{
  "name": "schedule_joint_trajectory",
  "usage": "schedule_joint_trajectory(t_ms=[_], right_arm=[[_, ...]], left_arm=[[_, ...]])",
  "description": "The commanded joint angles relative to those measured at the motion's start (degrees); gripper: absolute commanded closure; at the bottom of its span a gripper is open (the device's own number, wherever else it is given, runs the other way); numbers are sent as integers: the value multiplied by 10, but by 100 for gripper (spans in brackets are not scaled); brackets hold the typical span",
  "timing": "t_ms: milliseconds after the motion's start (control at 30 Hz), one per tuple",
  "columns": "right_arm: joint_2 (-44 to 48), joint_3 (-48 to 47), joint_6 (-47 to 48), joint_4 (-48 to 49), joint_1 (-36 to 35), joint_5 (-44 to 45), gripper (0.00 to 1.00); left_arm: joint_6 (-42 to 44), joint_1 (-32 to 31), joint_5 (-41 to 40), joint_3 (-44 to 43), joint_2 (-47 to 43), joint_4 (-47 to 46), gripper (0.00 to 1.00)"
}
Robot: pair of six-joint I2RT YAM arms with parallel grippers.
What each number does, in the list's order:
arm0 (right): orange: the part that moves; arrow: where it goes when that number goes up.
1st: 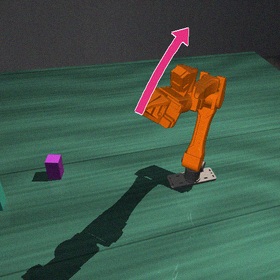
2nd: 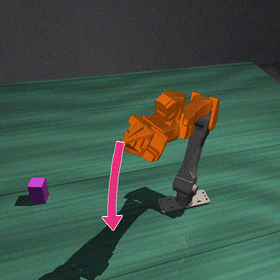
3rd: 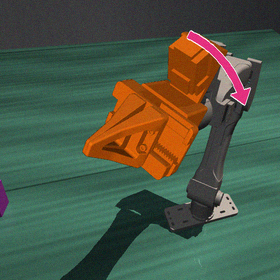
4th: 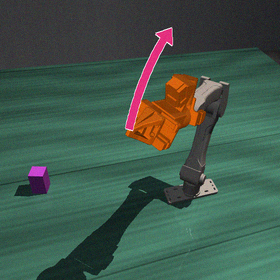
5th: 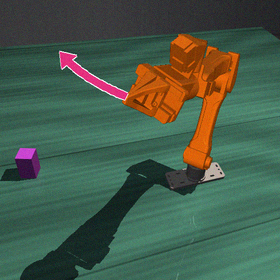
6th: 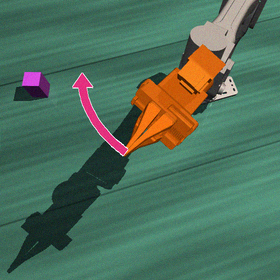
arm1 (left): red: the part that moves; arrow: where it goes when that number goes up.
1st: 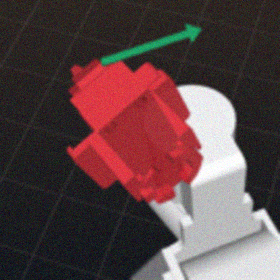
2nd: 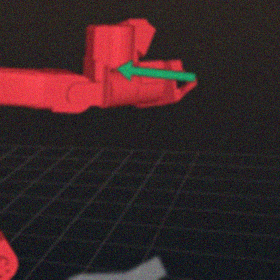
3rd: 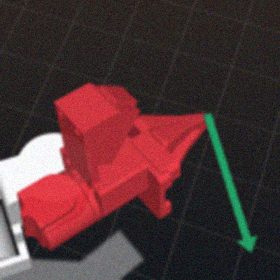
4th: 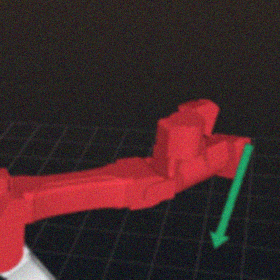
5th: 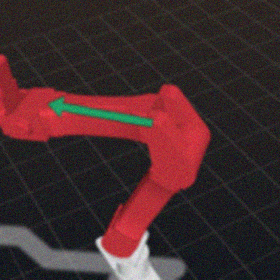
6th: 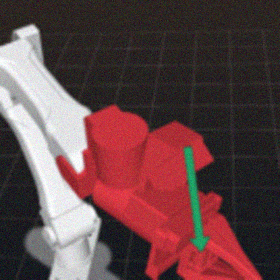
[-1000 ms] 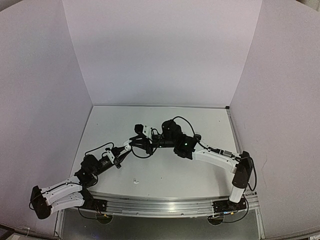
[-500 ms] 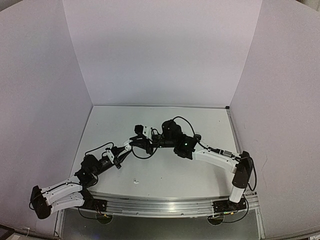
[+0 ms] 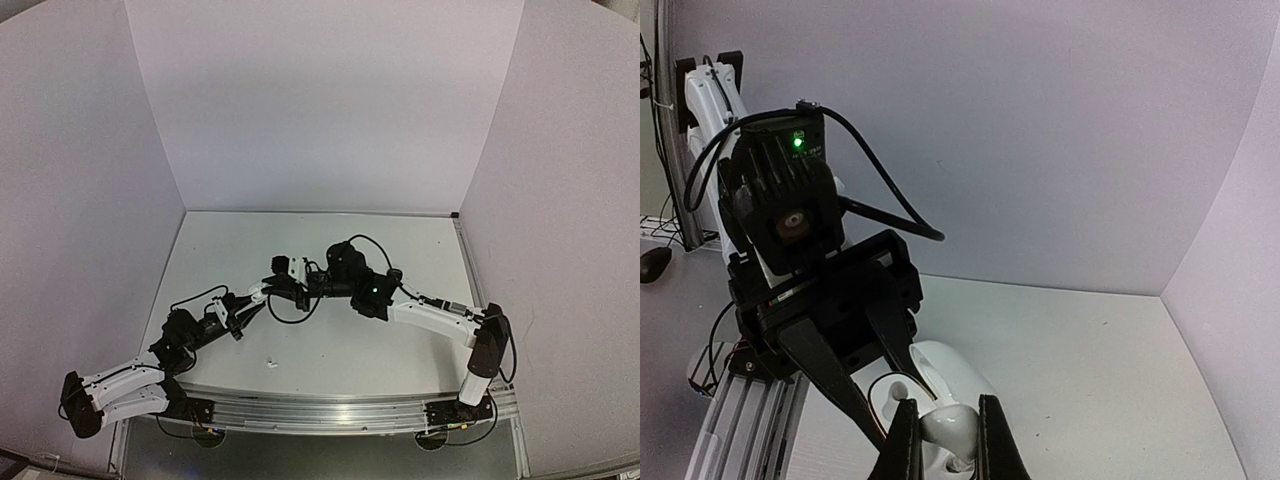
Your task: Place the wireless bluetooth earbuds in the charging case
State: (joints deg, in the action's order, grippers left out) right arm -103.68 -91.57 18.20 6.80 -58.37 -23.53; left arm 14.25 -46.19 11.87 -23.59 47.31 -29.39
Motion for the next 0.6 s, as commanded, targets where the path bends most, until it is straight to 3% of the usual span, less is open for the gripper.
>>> schedule_joint_trajectory(t_ms=[0, 567], right_arm=[[22, 4, 2, -14, 2, -19, 100], [12, 3, -4, -30, 2, -34, 100]], left_arm=[[-14, -2, 10, -15, -8, -21, 100], [-19, 5, 12, -16, -6, -20, 100]])
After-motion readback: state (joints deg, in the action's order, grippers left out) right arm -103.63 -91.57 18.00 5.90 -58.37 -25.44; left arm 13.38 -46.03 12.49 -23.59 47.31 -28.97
